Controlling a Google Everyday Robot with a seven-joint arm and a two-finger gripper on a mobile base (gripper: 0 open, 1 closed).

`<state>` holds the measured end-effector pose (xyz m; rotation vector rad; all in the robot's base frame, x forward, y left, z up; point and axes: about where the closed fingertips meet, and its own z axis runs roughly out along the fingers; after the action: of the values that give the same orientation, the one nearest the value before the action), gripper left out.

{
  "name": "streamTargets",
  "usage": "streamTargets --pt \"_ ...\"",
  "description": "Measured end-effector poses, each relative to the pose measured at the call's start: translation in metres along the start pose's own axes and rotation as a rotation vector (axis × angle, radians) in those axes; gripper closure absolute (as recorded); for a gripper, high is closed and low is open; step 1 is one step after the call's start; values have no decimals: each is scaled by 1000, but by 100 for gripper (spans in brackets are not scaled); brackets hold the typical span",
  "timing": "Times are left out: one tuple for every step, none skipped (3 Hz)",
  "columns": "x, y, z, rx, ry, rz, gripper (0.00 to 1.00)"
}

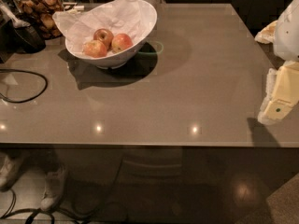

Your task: Pick apple from white bowl

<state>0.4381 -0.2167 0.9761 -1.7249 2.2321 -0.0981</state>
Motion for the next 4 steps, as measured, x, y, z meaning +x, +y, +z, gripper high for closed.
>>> streamTargets --pt "0 0 0 0 0 0 0" --pt "-17 -19 -2 -4 21 40 0" --pt "-40 -51 3 -16 71 92 0" --pt "-63 -82 15 -9 90 105 0"
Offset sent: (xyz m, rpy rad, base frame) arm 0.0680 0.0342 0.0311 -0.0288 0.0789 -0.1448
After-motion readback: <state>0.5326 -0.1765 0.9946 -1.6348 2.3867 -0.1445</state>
